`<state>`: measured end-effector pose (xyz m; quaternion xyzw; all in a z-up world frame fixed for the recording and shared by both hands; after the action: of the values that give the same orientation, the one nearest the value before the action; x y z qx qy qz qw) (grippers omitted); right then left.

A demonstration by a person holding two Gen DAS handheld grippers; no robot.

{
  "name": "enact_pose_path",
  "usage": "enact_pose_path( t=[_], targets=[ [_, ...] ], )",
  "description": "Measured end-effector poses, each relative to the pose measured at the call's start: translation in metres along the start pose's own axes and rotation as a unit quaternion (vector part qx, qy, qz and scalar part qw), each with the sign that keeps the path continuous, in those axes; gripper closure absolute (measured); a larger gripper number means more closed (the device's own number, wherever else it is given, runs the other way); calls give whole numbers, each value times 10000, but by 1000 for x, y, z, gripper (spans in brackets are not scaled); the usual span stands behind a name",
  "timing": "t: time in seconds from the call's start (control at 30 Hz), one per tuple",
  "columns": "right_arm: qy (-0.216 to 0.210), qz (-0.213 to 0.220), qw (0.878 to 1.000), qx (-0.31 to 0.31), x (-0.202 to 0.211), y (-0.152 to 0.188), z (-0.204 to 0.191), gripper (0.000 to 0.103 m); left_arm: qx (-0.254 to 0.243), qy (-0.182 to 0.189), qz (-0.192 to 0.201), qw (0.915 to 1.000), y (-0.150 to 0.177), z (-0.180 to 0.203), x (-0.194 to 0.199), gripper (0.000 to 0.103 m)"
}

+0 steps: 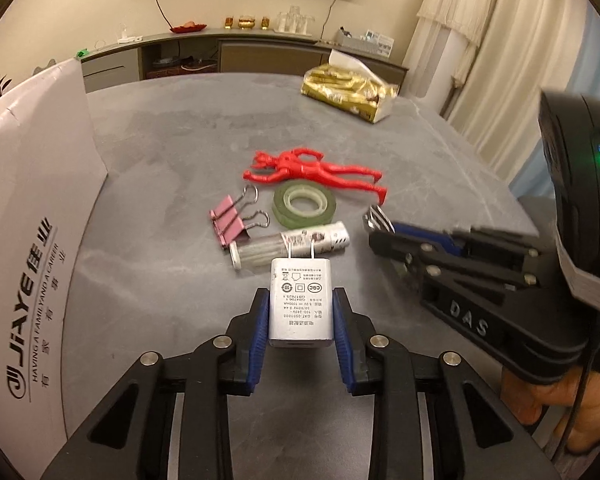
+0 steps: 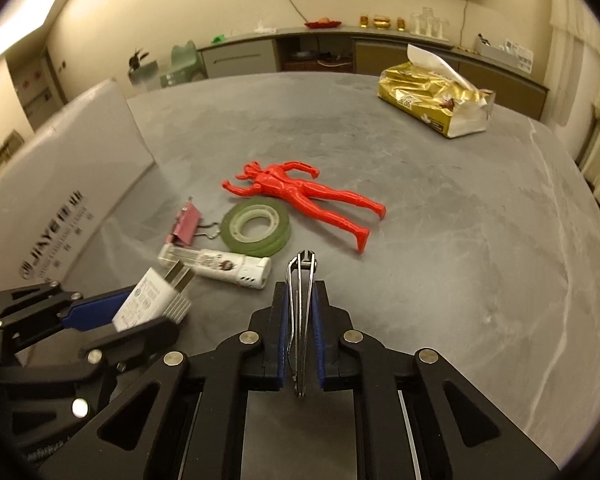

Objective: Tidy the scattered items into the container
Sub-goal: 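Grasp the white charger plug with the left tool while the right tool grasps the nail clipper, then lift the charger plug and nail clipper and carry them over the white box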

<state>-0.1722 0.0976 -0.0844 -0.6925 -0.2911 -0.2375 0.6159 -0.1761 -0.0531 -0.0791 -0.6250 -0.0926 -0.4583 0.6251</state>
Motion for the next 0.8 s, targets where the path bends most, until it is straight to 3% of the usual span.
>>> enact_pose_path(
  t=[0.8],
  targets=[
    [-429,339,9979,-344,82,5,-38,93,119,6,475,9988,-2,-3,92,72]
  ],
)
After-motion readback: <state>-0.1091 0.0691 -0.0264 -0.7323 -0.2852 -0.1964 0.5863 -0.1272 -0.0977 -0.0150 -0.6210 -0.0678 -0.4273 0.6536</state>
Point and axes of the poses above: each gripper's, at about its wrist camera, not at the fingertips, and x roughly against the way its jaws point, z to its right, y to its underside, the point moved 1 cm from there along -x, roughly the way its jaws point, and after that the axes turned 6 degrees about z, right-handed, at the moved point
